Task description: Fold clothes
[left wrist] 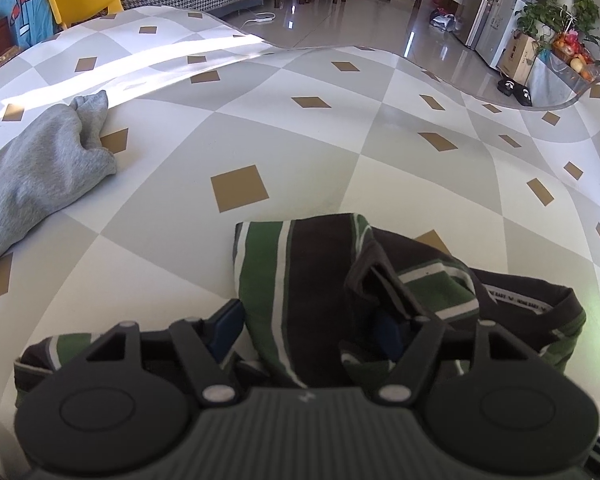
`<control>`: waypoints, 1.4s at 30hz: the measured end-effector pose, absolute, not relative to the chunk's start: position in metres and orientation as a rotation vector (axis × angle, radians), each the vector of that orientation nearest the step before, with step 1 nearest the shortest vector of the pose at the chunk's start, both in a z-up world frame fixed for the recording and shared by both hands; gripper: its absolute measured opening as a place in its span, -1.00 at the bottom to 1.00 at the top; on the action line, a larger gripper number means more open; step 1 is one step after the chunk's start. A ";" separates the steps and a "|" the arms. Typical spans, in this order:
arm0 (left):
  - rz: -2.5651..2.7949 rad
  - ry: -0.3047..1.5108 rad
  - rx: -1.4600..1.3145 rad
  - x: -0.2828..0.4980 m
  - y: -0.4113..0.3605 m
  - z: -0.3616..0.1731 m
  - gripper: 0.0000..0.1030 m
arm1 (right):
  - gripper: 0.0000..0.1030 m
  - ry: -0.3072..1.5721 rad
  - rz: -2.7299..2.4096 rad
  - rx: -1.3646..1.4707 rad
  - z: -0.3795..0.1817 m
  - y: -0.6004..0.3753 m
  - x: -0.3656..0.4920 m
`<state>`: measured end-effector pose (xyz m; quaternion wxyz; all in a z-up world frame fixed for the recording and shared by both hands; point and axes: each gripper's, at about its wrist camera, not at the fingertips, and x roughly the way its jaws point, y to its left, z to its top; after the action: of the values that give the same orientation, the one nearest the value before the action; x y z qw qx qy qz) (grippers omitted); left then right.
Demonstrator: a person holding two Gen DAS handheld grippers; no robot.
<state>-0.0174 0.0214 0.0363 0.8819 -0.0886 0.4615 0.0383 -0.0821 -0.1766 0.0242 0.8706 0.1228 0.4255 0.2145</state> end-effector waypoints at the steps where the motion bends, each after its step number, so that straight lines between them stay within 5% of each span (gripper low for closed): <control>1: 0.076 0.956 -0.177 -0.016 0.019 0.037 0.15 | -0.12 0.889 0.449 0.256 0.024 -0.176 -0.082; 15: 0.103 0.958 -0.140 -0.004 0.015 0.031 -0.05 | -0.10 0.887 0.454 0.245 0.023 -0.175 -0.081; 22: 0.120 0.939 -0.145 -0.008 0.021 0.033 -0.49 | -0.09 0.891 0.457 0.241 0.024 -0.175 -0.079; 27: 0.144 0.897 -0.135 -0.014 0.023 0.045 -0.62 | -0.10 0.875 0.458 0.249 0.036 -0.179 -0.078; 42: 0.282 0.823 -0.138 -0.035 0.058 0.078 -0.63 | -0.09 0.773 0.282 0.401 0.056 -0.224 -0.079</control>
<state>-0.0349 0.0577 0.0777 0.9045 -0.0666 0.3985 0.1366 -0.0786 -0.2236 0.0559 0.8970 0.1938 0.3733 0.1361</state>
